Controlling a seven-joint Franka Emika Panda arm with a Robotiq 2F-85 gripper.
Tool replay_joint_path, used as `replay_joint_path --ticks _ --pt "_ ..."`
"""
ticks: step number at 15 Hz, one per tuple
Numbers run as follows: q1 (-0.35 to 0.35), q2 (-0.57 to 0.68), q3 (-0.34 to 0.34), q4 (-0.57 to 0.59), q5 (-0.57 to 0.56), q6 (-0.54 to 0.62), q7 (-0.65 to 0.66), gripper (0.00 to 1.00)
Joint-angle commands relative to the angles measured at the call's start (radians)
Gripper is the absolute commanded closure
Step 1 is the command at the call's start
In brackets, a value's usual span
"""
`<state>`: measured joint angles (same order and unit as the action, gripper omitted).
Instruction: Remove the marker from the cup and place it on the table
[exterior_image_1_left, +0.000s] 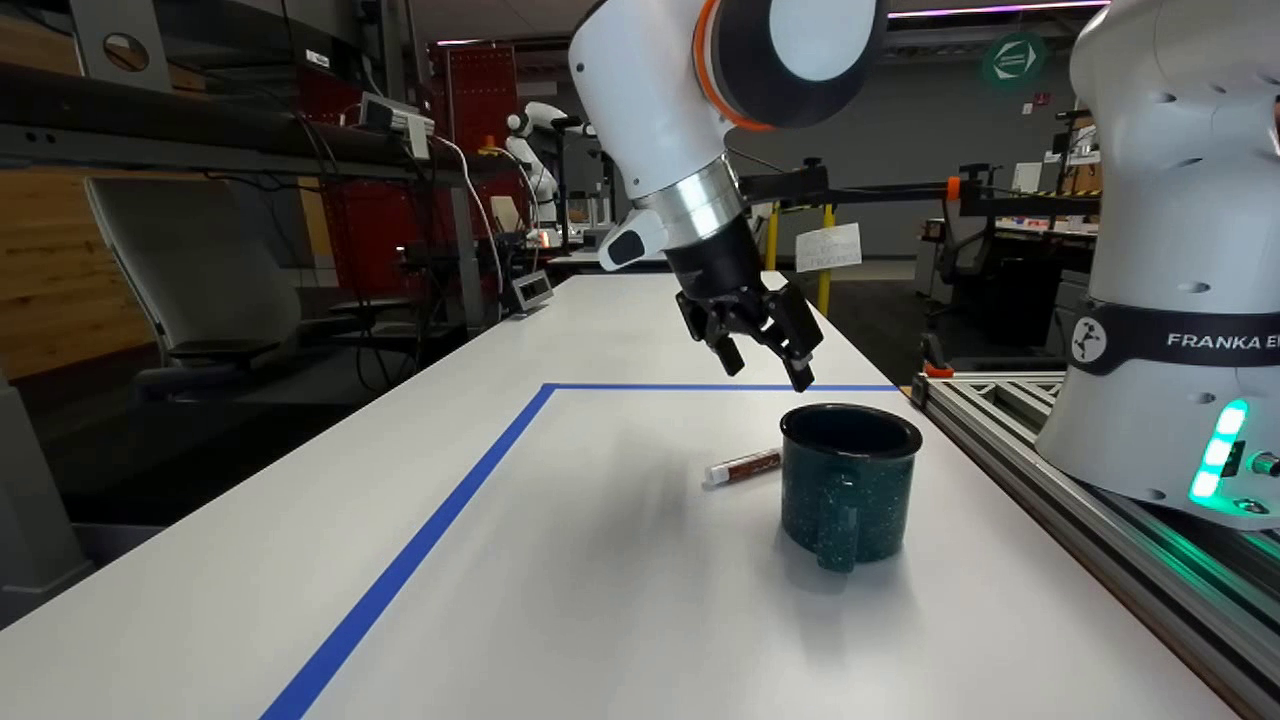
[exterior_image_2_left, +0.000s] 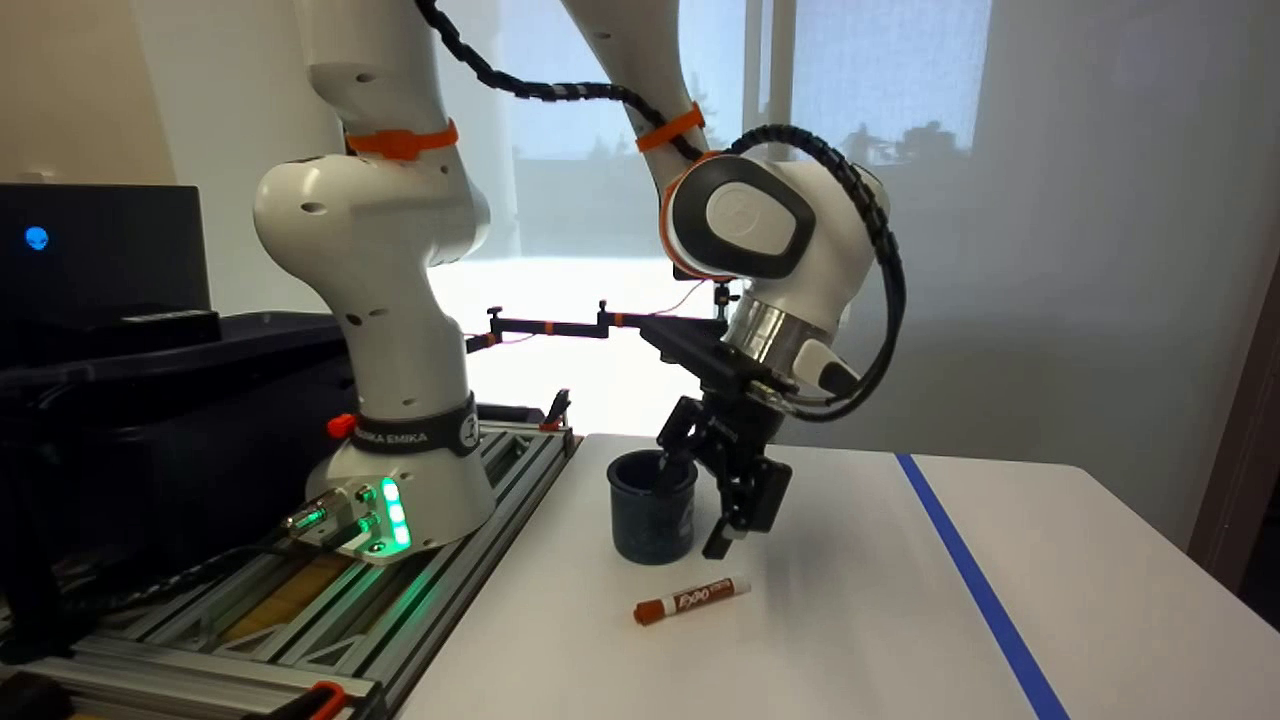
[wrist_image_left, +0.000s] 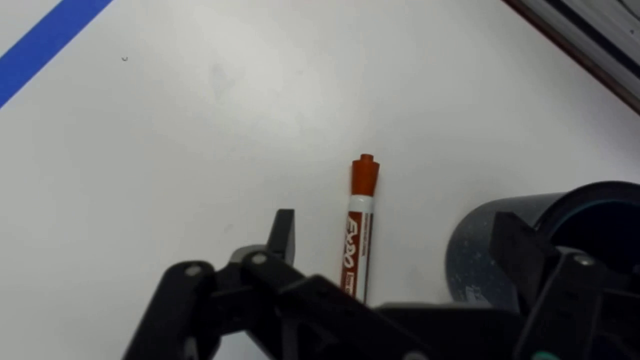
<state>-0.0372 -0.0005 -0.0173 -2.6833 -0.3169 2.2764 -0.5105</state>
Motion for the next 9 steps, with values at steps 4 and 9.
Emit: replay_joint_path --ticks 4,9 --pt "0.022 -0.177 0.002 -0.019 0.157 -0.09 0.084 0.0" --pt "0.036 -0.268 -0.017 -0.064 0.37 -0.061 0.17 0.0"
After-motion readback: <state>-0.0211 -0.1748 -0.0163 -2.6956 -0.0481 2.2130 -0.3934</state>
